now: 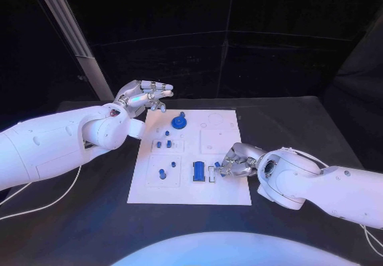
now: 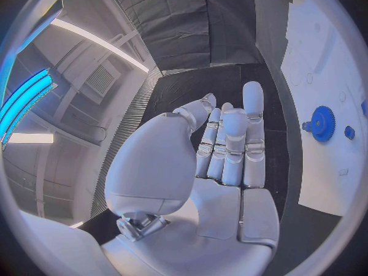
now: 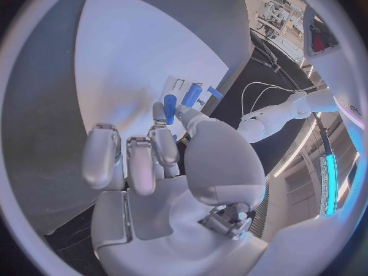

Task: Assemble the parts on the task board

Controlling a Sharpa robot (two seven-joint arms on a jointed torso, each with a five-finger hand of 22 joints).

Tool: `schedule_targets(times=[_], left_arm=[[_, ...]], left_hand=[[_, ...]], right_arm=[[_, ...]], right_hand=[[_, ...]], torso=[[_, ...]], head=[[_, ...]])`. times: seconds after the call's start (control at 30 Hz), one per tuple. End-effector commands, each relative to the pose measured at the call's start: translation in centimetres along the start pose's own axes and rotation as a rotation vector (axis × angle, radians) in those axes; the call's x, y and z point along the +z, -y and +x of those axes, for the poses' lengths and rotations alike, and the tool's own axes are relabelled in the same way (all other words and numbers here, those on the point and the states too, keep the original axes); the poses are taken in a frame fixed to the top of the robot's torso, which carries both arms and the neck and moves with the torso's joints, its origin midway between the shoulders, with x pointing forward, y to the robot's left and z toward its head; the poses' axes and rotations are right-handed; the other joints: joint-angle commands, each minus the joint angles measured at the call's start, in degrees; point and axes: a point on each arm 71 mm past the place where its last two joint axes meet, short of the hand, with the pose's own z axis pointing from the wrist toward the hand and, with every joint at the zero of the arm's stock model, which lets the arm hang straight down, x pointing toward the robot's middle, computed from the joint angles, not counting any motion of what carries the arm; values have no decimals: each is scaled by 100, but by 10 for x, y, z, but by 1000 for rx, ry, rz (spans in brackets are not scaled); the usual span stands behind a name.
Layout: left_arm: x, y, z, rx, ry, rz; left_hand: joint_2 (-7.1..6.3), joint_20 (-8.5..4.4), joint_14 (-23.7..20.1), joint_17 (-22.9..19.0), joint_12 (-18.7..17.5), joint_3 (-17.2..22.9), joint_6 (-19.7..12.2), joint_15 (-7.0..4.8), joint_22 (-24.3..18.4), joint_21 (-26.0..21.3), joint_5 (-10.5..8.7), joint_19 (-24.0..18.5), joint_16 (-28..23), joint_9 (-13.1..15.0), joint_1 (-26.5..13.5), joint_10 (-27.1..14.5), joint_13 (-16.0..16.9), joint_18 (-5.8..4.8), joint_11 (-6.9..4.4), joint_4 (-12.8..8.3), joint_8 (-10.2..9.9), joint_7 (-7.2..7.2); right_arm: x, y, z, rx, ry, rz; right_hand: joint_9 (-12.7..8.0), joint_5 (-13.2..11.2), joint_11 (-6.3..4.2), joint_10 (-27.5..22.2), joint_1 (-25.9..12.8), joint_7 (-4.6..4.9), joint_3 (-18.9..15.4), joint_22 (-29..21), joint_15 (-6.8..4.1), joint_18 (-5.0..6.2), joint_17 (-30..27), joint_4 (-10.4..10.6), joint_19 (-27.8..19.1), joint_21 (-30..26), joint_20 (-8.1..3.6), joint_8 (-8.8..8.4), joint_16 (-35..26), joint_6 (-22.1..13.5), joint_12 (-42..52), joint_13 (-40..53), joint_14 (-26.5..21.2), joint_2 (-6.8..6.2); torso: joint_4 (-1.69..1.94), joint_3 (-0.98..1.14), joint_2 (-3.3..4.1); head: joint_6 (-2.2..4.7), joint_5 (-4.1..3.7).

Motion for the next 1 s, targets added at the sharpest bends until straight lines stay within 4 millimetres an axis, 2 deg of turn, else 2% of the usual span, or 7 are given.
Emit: schedule_targets(times=[0.03, 0.13, 0.27, 0.73, 1.0], left_arm=[[0, 1, 2, -9, -15, 4], [0, 1, 2, -8, -15, 3], [1, 1, 2, -9, -15, 3], [0, 1, 3, -9, -17, 3], [0, 1, 3, -9, -17, 3]], left_hand=[[17, 23, -51, -1, 31, -4, -38, 3, -7, -22, 36, -27, -12, 10, -8, -26, -4, 37, -3, -30, 37, 6], [17, 23, -51, -1, 31, -4, -38, 3, -7, -22, 36, -27, -12, 10, -8, -26, -4, 37, -3, -30, 37, 6], [17, 23, -51, -1, 31, -4, -38, 3, -7, -22, 36, -27, -12, 10, -8, -26, -4, 37, -3, -30, 37, 6], [17, 23, -51, -1, 31, -4, -38, 3, -7, -22, 36, -27, -12, 10, -8, -26, -4, 37, -3, -30, 37, 6], [23, 23, -62, -23, 47, -3, -51, 4, -11, -26, 35, -28, -16, 9, -3, -41, -6, 38, -1, -37, 49, 8]], right_arm=[[2, -2, 4, 31, -46, 25], [4, -4, 6, 27, -61, 24], [5, -7, 8, 23, -72, 23], [11, -13, 12, 17, -87, 29], [15, -13, 14, 11, -94, 41]], right_hand=[[12, 51, 7, 48, -92, -9, -3, 12, -14, -16, 714, 39, 41, 34, -1, 40, 27, 53, 28, 64, 446, 2], [33, 120, -6, 66, -134, -25, -17, 55, -24, -23, 757, 55, 59, 58, -9, 58, 56, 85, 52, 80, 455, 7], [65, 339, -20, 76, -204, -40, -72, 82, -38, -28, 777, 76, 73, 74, -23, 72, 71, 111, 33, 68, 460, 2], [84, 417, -29, 76, -224, -49, -96, 98, -45, -31, 788, 78, 80, 82, -29, 83, 78, 130, 4, 49, 462, 17], [98, 439, -28, 78, -282, -48, -139, 98, -46, -31, 787, 115, 80, 82, -32, 85, 77, 134, -10, 40, 461, 28]], torso=[[-11, 2, -2], [-8, 2, -1], [-7, 6, -3], [-13, 5, 4], [-4, 3, -1]], head=[[-5, 13], [3, 32], [-3, 33], [-17, 27], [-15, 21]])
